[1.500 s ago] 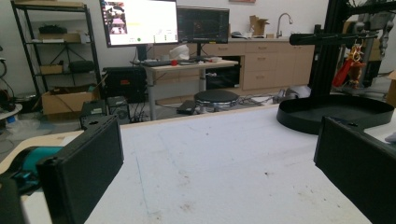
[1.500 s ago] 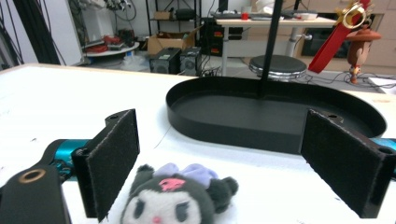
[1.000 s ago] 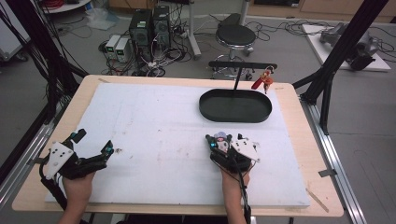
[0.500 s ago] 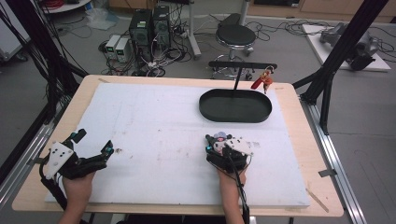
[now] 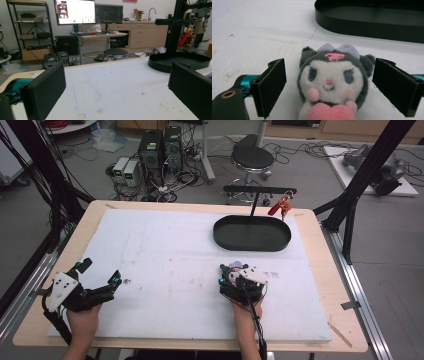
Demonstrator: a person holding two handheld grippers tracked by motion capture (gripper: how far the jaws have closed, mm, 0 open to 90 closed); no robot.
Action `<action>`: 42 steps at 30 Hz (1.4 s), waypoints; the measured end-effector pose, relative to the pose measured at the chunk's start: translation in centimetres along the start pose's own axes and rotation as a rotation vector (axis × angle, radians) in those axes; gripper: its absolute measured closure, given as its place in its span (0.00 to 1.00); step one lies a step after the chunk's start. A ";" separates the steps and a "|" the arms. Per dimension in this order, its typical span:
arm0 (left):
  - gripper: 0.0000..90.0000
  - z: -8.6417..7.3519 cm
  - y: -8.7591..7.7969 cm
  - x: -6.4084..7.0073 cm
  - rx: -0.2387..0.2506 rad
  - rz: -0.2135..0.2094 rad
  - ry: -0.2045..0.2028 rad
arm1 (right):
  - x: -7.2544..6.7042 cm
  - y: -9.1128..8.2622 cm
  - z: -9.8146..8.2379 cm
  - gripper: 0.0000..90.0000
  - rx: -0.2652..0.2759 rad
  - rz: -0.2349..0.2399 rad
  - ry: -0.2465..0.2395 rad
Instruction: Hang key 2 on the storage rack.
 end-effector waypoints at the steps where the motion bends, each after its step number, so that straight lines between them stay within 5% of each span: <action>1: 0.02 0.0 0.0 0.0 0.001 0.000 0.000 | 0.0 0.0 -0.1 0.12 -0.007 -0.001 -0.001; 17: 0.02 0.0 0.0 0.0 0.002 0.001 -0.002 | 0.3 0.5 -0.9 0.12 -0.125 -0.024 0.005; 28: 0.02 0.1 0.0 0.0 0.004 0.002 -0.002 | 0.4 0.5 -1.0 0.41 -0.146 -0.014 -0.011; 34: 0.02 0.1 -0.1 0.0 0.005 0.001 0.000 | 0.5 0.3 -0.8 0.46 -0.125 -0.010 -0.032; 42: 0.02 0.1 0.0 0.0 0.004 0.000 -0.003 | 0.8 -0.6 0.4 0.46 -0.028 0.005 -0.016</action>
Point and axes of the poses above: each handheld gripper's, and its own axes: y roughly forward along the jaws, z roughly out of its top, x roughly to its right, the point moved 8 cm from there along y, roughly forward along the jaws, and after that the axes turned 6 degrees about y, right-handed, at the moved point
